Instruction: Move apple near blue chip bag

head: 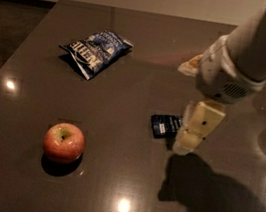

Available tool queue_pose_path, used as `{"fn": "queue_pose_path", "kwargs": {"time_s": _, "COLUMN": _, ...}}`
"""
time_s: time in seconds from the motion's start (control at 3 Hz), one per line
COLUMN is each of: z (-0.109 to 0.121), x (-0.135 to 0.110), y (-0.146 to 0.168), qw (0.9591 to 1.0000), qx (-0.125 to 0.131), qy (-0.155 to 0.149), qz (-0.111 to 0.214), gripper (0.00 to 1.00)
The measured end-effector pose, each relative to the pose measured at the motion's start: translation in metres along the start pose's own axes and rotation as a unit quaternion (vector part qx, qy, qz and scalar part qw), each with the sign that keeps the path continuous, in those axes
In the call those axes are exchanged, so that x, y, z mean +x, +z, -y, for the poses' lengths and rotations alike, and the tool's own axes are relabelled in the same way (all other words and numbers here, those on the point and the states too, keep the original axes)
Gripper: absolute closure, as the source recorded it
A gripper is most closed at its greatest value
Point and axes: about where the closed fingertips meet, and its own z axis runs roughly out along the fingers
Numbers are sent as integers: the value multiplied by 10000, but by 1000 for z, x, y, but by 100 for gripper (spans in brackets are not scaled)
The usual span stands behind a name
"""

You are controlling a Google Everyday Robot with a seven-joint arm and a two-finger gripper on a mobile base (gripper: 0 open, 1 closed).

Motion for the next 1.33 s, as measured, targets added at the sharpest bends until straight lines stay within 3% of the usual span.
{"fn": "queue_pose_path", "kwargs": {"time_s": 0.67, "z": -31, "x": -59, "y": 51, "qw": 9970, "qx": -372, "qy": -385, "qz": 561, "gripper": 0}}
{"fn": "queue_pose_path", "kwargs": {"time_s": 1.33, "z": -80, "x": -131, "y": 95, "qw": 9860, "qx": -927, "qy": -771, "qz": 1149, "gripper": 0}}
